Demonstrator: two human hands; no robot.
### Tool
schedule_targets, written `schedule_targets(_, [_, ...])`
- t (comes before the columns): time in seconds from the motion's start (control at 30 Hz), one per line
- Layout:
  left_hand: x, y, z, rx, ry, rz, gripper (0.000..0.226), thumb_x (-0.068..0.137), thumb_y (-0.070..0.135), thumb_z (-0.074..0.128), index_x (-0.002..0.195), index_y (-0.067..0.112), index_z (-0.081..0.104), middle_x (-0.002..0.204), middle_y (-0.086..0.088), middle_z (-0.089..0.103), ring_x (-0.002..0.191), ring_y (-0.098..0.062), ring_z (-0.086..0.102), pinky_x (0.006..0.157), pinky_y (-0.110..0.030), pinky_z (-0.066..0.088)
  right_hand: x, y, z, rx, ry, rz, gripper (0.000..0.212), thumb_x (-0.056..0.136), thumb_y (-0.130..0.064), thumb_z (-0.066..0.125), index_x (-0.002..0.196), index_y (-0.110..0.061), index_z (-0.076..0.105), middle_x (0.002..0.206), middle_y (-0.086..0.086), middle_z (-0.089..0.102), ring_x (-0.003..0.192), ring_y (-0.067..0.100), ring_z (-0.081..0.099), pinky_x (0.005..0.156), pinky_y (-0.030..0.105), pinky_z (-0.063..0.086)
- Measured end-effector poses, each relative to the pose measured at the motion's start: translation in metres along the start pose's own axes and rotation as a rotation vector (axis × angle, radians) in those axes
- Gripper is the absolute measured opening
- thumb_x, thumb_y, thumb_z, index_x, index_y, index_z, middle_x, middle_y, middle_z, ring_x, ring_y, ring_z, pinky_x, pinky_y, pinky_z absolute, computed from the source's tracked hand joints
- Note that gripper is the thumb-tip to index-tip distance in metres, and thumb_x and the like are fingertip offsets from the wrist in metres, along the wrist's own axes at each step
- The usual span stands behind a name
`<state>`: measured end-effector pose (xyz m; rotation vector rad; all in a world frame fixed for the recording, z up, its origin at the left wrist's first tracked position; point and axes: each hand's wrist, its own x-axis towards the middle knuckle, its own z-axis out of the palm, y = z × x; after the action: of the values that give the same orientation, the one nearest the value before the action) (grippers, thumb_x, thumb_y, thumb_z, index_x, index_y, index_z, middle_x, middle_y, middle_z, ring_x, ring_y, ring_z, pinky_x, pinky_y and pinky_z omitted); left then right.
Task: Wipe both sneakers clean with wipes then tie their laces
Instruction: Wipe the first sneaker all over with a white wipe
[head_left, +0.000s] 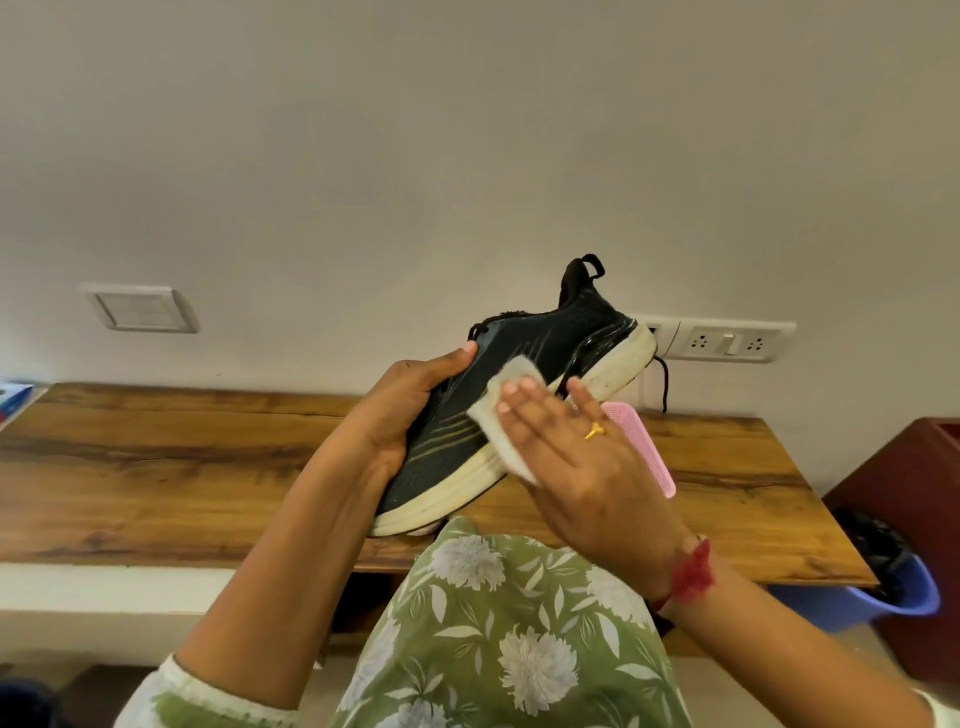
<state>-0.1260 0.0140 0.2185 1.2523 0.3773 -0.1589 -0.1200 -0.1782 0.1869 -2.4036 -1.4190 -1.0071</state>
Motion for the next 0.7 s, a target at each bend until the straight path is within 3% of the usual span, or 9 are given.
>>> schedule_targets(0.07, [0.000,-0.001,0.000,-0.001,-0.013,0.000,0.041,0.069,0.040,0.072,0.089,0.003,0.072,0.082,-0.014,0.071,0.068,-0.025,0.066,0.073,-0.032,0.054,-0.002,0.003,0.000,-0.022,-0.009,-0.047,0.043,0.093,-0.020,0.046,0.131,0.000,0.050,0.136,0.017,0.051,0.130,0.027,0.045,0.115,0.046,0.022])
schedule_targets(0.2, [0.000,-0.004,-0.002,-0.013,-0.016,0.019,0.037,0.074,0.038,0.071,0.089,0.004,0.072,0.082,-0.012,0.071,0.070,-0.024,0.066,0.072,-0.030,0.054,0.003,0.011,-0.006,-0.055,0.034,0.067,0.043,0.092,-0.018,0.046,0.129,0.002,0.052,0.135,0.019,0.051,0.129,0.029,0.046,0.116,0.046,0.019])
schedule_targets(0.3, [0.001,-0.006,-0.004,0.014,-0.025,0.019,0.042,0.067,0.040,0.073,0.088,0.004,0.073,0.082,-0.014,0.071,0.070,-0.026,0.067,0.073,-0.032,0.054,-0.002,0.002,-0.002,-0.056,-0.022,-0.059,0.040,0.097,-0.021,0.040,0.127,0.002,0.054,0.134,0.018,0.053,0.128,0.028,0.048,0.116,0.045,0.020])
schedule_targets(0.43, [0.001,-0.007,-0.004,-0.007,-0.041,0.043,0.037,0.067,0.039,0.074,0.081,0.005,0.072,0.075,-0.011,0.070,0.064,-0.022,0.066,0.064,-0.027,0.055,0.001,0.020,-0.006,-0.060,0.062,0.120,0.041,0.092,-0.018,0.044,0.128,0.001,0.053,0.135,0.018,0.052,0.128,0.028,0.047,0.118,0.045,0.015])
schedule_targets(0.5, [0.000,-0.009,-0.004,0.001,-0.041,0.061,0.049,0.056,0.039,0.080,0.081,-0.001,0.071,0.079,-0.017,0.070,0.069,-0.027,0.066,0.075,-0.034,0.055,-0.001,0.008,-0.001,0.031,-0.001,0.112,0.044,0.091,-0.019,0.044,0.131,0.000,0.050,0.137,0.016,0.050,0.132,0.026,0.043,0.118,0.041,0.015])
schedule_targets(0.57, [0.001,-0.012,-0.004,0.046,-0.014,0.094,0.064,0.045,0.044,0.086,0.081,-0.006,0.067,0.074,-0.018,0.067,0.064,-0.027,0.063,0.071,-0.033,0.054,-0.008,-0.005,0.005,0.312,-0.089,0.072,0.042,0.093,-0.021,0.044,0.132,-0.005,0.050,0.139,0.008,0.050,0.133,0.017,0.043,0.117,0.035,0.019])
schedule_targets(0.63, [0.003,-0.016,-0.007,0.091,0.058,0.167,0.062,0.040,0.047,0.085,0.069,-0.002,0.063,0.062,-0.012,0.065,0.053,-0.022,0.060,0.056,-0.025,0.051,-0.003,-0.006,-0.010,0.744,-0.067,0.278,0.037,0.097,-0.032,0.044,0.127,-0.013,0.055,0.125,-0.006,0.062,0.108,-0.002,0.058,0.099,0.021,0.042])
schedule_targets(0.67, [0.003,-0.019,-0.009,0.098,0.101,0.210,0.055,0.040,0.048,0.082,0.063,0.002,0.060,0.057,-0.009,0.063,0.049,-0.018,0.059,0.051,-0.022,0.049,0.002,-0.002,-0.022,0.904,0.029,0.423,0.038,0.095,-0.040,0.044,0.120,-0.016,0.059,0.106,-0.016,0.068,0.083,-0.006,0.061,0.075,0.012,0.049])
schedule_targets(0.7, [0.005,-0.021,-0.012,0.103,0.138,0.250,0.051,0.042,0.048,0.080,0.059,0.006,0.058,0.055,-0.006,0.062,0.047,-0.016,0.058,0.048,-0.021,0.047,0.007,0.005,-0.034,1.004,0.161,0.553,0.038,0.091,-0.045,0.044,0.112,-0.018,0.061,0.085,-0.022,0.067,0.063,-0.005,0.057,0.056,0.008,0.044])
